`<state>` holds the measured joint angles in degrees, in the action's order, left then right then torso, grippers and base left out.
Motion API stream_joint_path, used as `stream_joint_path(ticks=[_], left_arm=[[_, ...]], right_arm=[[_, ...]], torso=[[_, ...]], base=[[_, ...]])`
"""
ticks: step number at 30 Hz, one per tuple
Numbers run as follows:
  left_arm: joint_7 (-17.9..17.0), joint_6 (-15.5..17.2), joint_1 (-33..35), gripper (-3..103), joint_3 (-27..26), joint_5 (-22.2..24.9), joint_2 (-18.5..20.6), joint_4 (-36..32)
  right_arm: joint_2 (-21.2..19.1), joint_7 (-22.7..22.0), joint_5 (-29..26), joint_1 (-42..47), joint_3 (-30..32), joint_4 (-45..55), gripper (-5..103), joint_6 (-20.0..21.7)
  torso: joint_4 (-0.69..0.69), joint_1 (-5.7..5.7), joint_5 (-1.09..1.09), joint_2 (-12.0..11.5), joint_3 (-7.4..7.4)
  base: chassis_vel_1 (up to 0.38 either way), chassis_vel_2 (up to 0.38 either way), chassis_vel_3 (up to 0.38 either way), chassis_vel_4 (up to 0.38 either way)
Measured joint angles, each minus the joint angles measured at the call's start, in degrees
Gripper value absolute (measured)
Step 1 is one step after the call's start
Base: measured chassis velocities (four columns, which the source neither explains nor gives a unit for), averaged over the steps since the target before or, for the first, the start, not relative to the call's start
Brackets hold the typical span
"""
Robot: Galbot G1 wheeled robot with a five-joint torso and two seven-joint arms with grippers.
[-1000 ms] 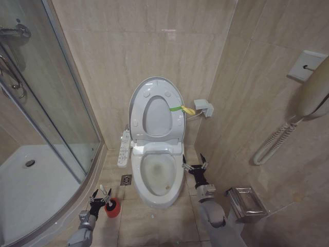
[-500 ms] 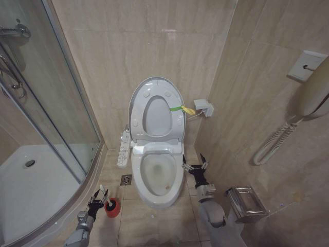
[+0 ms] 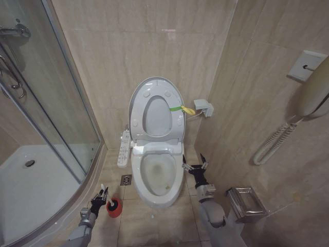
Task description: Open the toilet lid, clean the toilet bowl with a toilet brush, close the toilet lid, and flush.
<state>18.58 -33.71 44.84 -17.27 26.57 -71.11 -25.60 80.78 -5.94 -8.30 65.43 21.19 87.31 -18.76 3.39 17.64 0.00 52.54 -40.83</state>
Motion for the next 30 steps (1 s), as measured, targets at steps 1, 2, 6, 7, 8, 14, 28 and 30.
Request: stream_joint_path(ticks=[1,2,6,7,8,14,28,30], left_arm=[[-0.06,0.0,0.46,19,-0.1,-0.45,0.1,-0.72],[-0.53,0.14,1.15,19,-0.11,-1.14,0.39,-1.88],[-2.49,0.91,3.33,19,-0.09,-2.91,1.79,-6.01],[-3.36,1.43,4.28,19,-0.03,-3.14,2.51,-8.0],[-3.89,1.89,5.02,19,0.01,-3.24,3.13,-9.63],[-5.99,3.21,8.09,19,-0.45,-4.35,5.61,-15.63],[-10.95,3.1,13.56,19,-1.5,-5.09,6.27,-25.38],[-11.22,3.42,14.37,19,-1.36,-5.0,6.11,-26.96]], right_arm=[[0.0,0.0,0.0,0.0,0.0,0.0,100,0.0],[0.0,0.0,0.0,0.0,0.0,0.0,100,0.0],[0.0,0.0,0.0,0.0,0.0,0.0,100,0.0],[0.0,0.0,0.0,0.0,0.0,0.0,100,0.0],[0.0,0.0,0.0,0.0,0.0,0.0,100,0.0],[0.0,0.0,0.0,0.0,0.0,0.0,100,0.0],[0.0,0.0,0.0,0.0,0.0,0.0,100,0.0],[0.0,0.0,0.0,0.0,0.0,0.0,100,0.0]], torso=[[0.0,0.0,0.0,0.0,0.0],[0.0,0.0,-0.02,0.0,0.0],[-0.01,0.0,-0.01,0.0,0.0],[0.0,0.0,-0.01,0.0,0.0],[-0.01,0.0,-0.01,0.0,0.0],[-0.01,0.0,0.0,0.0,0.0],[0.0,0.0,0.0,0.0,0.0],[0.0,0.0,0.0,0.0,0.0]], base=[[0.0,0.0,0.0,0.0],[0.0,0.0,0.0,0.0],[0.0,0.0,0.0,0.0],[0.0,0.0,0.0,0.0],[0.0,0.0,0.0,0.0],[0.0,0.0,0.0,0.0],[0.0,0.0,0.0,0.0],[0.0,0.0,0.0,0.0]])
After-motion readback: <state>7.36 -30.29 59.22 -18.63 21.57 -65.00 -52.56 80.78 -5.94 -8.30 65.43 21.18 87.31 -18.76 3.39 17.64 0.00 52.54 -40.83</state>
